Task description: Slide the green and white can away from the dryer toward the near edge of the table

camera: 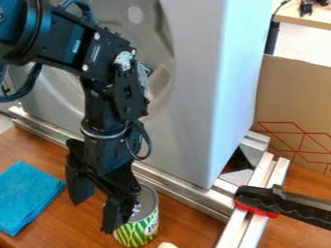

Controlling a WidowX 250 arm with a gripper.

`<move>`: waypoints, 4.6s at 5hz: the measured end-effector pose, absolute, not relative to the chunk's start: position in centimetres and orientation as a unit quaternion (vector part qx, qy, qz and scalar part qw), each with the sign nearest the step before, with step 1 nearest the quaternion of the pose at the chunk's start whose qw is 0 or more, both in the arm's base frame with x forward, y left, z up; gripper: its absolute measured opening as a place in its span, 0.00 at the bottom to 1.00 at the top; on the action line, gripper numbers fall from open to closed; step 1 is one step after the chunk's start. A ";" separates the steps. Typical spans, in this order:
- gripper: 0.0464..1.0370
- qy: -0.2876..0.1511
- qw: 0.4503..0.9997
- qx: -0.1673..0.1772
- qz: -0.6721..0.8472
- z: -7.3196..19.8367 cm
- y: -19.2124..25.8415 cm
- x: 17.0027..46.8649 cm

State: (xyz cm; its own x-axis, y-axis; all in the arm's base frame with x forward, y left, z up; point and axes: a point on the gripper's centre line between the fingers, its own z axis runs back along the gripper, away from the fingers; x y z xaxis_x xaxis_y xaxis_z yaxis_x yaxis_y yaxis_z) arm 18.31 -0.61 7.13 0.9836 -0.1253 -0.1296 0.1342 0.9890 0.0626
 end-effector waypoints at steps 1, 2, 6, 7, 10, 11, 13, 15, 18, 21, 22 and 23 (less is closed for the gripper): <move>0.96 0.070 0.995 0.036 -0.066 6.8 -0.6 18.1; 0.96 0.076 0.994 0.026 -0.069 5.4 -0.4 18.9; 0.96 -0.050 0.998 0.001 -0.033 5.7 -1.3 25.1; 0.96 -0.070 0.997 -0.005 -0.024 5.2 -1.5 25.9; 0.96 -0.088 0.995 0.043 -0.036 3.4 -0.1 26.1; 0.96 -0.090 0.994 0.041 -0.037 3.0 -0.1 26.2; 0.96 -0.088 0.995 0.051 -0.022 2.7 0.3 25.6; 0.96 -0.053 0.995 0.087 0.017 2.0 1.6 21.5; 0.96 -0.003 0.995 0.093 0.044 1.2 1.9 18.1; 0.96 0.134 0.984 0.091 0.069 2.0 1.3 12.5; 0.96 0.101 0.989 0.082 0.065 2.2 1.6 14.0; 0.96 0.042 0.993 0.074 0.080 3.9 3.2 16.9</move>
